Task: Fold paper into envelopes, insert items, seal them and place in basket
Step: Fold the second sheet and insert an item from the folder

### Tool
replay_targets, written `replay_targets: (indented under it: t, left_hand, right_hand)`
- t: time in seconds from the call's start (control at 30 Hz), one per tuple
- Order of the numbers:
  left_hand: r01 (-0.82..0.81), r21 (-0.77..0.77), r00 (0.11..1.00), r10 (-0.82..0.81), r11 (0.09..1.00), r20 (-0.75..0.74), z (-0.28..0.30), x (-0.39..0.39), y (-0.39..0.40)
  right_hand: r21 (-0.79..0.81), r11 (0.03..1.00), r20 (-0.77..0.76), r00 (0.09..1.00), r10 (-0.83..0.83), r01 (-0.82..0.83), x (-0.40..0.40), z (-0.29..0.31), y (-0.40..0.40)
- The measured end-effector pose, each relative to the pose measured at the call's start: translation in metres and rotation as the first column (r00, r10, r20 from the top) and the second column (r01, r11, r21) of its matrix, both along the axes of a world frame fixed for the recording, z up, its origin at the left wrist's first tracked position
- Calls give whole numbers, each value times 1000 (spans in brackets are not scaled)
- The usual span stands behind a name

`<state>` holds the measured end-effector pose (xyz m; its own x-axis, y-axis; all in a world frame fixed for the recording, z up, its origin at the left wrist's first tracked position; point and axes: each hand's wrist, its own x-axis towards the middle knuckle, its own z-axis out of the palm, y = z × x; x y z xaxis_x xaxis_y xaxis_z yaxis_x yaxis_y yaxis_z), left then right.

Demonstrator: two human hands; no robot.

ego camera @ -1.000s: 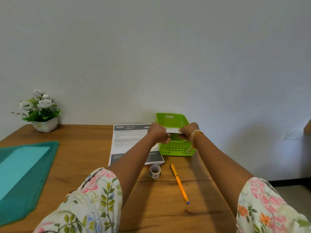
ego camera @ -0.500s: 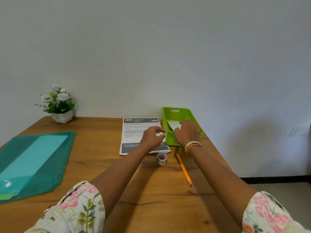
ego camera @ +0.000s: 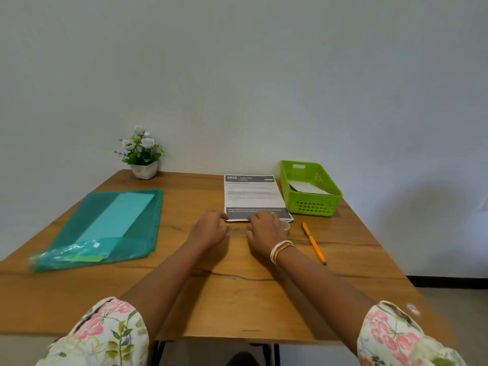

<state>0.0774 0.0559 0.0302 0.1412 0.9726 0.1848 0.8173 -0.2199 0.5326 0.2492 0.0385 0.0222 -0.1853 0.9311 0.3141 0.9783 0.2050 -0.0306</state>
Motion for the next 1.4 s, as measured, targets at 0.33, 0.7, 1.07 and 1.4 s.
replay_targets:
  t: [0.33,0.7,1.07,1.4]
  left_hand:
    - [-32,-71,946,7,997,-325,-37,-66,-18]
    - [-55,38,953,64,998,-296,-45,-68,-18]
    - [-66,60,966,79,996,-247,-44,-69,-20]
    - [-200,-102,602,204,975,772,-27,-92,-34]
  right_hand:
    - [-117,992,-16,999,44,-46,-39,-6,33]
    - [-104,994,124,991,54,-41,-45,-5,52]
    - [155,985,-469,883,9,73,-43,-9,20]
    - [175,981,-730,656,190,-89,-16,-29,-78]
